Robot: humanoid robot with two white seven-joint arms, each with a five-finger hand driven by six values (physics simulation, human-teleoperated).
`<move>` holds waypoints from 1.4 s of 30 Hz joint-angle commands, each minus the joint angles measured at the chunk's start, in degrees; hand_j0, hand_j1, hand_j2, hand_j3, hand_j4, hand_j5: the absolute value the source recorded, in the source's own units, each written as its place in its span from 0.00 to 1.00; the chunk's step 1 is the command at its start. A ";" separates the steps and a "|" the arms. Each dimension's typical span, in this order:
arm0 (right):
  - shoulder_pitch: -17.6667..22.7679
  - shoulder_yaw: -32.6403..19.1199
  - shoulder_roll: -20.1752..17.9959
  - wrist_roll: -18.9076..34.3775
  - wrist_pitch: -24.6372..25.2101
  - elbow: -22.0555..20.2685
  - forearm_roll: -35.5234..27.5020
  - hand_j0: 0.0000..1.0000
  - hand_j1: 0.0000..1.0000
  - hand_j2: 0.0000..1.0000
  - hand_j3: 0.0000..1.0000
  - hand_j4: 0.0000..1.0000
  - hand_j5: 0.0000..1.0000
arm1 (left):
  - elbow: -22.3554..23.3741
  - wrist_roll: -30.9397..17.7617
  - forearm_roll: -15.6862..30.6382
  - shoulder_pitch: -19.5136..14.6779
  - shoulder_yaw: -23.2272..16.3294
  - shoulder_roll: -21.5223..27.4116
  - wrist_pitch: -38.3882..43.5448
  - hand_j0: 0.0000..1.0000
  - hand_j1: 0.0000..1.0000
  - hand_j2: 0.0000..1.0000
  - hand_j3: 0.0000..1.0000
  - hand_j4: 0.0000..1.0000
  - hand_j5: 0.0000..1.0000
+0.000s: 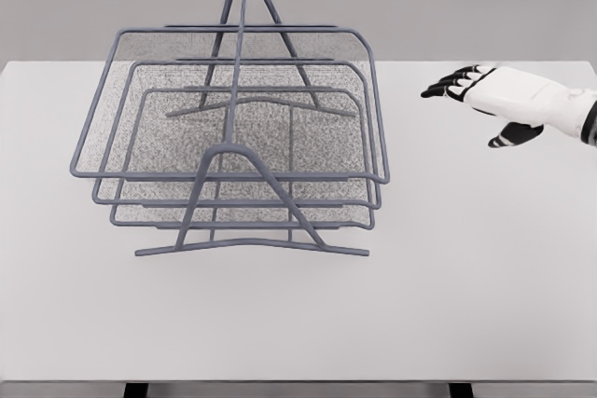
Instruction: Pull out the upper folder box with right arm
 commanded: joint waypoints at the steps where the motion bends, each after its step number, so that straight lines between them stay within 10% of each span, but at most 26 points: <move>1: -0.26 0.78 0.43 0.19 -0.28 -0.02 0.09 1.00 1.00 1.00 1.00 1.00 1.00 | 0.03 0.01 -0.01 0.00 -0.10 0.00 -0.01 1.00 1.00 1.00 1.00 1.00 1.00; 15: -7.47 5.00 13.00 0.19 -3.01 -1.51 0.36 1.00 1.00 1.00 1.00 1.00 1.00 | 0.03 0.01 -0.01 0.00 -0.01 0.00 -0.01 1.00 1.00 1.00 1.00 1.00 1.00; 25: -2.90 5.18 12.21 0.19 -5.12 -0.54 0.44 1.00 1.00 1.00 1.00 1.00 1.00 | 0.03 0.01 -0.01 0.00 -0.01 0.00 -0.01 1.00 1.00 1.00 1.00 1.00 1.00; 42: 4.39 -3.00 -0.62 0.19 -9.25 -0.54 -0.35 1.00 1.00 1.00 1.00 1.00 1.00 | 0.03 0.01 -0.01 0.00 -0.10 0.00 -0.01 1.00 1.00 1.00 1.00 1.00 1.00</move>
